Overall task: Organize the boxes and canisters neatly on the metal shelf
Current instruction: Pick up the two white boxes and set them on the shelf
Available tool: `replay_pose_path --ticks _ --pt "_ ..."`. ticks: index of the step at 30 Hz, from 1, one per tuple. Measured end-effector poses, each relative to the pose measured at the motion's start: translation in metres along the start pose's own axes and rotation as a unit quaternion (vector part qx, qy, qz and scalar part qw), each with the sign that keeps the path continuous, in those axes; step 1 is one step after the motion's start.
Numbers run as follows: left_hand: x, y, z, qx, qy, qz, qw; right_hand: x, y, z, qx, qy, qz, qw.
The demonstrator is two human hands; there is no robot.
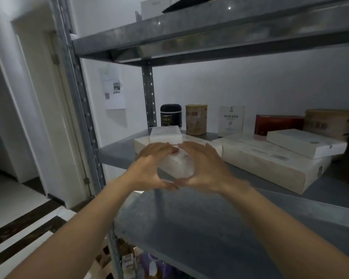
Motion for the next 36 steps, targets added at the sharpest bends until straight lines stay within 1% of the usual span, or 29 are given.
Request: replay_pose_path --ticks 1,5,9,11,15,18,20,22,24,26,27,29,30,31,33,36 --pt "-0.007 0.0 -0.001 -0.011 0.006 0.002 1.0 0.0 -0.007 0.007 -0.01 0.015 -0.002 1.0" --pt "-0.034 -0.007 -0.01 -0.038 0.057 0.012 0.998 0.001 -0.015 0.015 0.007 0.052 -0.027 0.998" --pt "-0.071 -0.017 -0.015 -0.049 0.08 -0.014 0.996 0.007 -0.011 0.007 0.023 0.057 -0.041 0.997" --pt "-0.08 -0.021 -0.015 -0.049 0.077 -0.008 0.996 0.009 -0.012 0.004 0.033 0.051 -0.043 0.997" --pt "-0.087 -0.034 -0.016 -0.004 0.062 0.004 0.998 0.011 -0.02 -0.004 0.065 -0.017 -0.026 0.997" --pt "-0.083 -0.049 -0.027 0.077 0.094 -0.002 0.993 0.01 -0.027 -0.016 0.111 -0.114 0.025 0.987" --pt "-0.078 -0.06 -0.038 0.135 0.124 -0.014 0.983 0.012 -0.031 -0.026 0.155 -0.187 0.054 0.969" --pt "-0.077 -0.067 -0.045 0.173 0.15 -0.03 0.973 0.016 -0.035 -0.037 0.193 -0.267 0.076 0.941" --pt "-0.074 -0.065 -0.049 0.204 0.19 -0.057 0.958 0.024 -0.038 -0.044 0.216 -0.366 0.082 0.901" --pt "-0.071 -0.06 -0.051 0.23 0.269 -0.085 0.932 0.033 -0.04 -0.046 0.226 -0.458 0.097 0.854" --pt "-0.073 -0.058 -0.048 0.23 0.314 -0.104 0.915 0.038 -0.041 -0.046 0.234 -0.495 0.103 0.83" --pt "-0.079 -0.055 -0.037 0.196 0.415 -0.143 0.877 0.046 -0.041 -0.045 0.247 -0.556 0.116 0.785" --pt "-0.083 -0.054 -0.031 0.168 0.464 -0.147 0.857 0.048 -0.042 -0.042 0.247 -0.58 0.122 0.767" --pt "-0.086 -0.053 -0.025 0.143 0.494 -0.142 0.846 0.05 -0.043 -0.04 0.246 -0.599 0.127 0.751" --pt "-0.09 -0.051 -0.016 0.107 0.524 -0.132 0.835 0.053 -0.044 -0.036 0.247 -0.611 0.133 0.74" --pt "-0.093 -0.051 -0.008 0.108 0.54 -0.128 0.825 0.057 -0.047 -0.036 0.244 -0.598 0.118 0.754"
Point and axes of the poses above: each hand's wrist, its own y-axis away from the middle knuckle, its own z-axis out of the palm, x = y × z, the point moved 4 cm from there along -y, towards the middle knuckle, and after that the axes turned 4 degrees about -x, right-handed, at the moved point
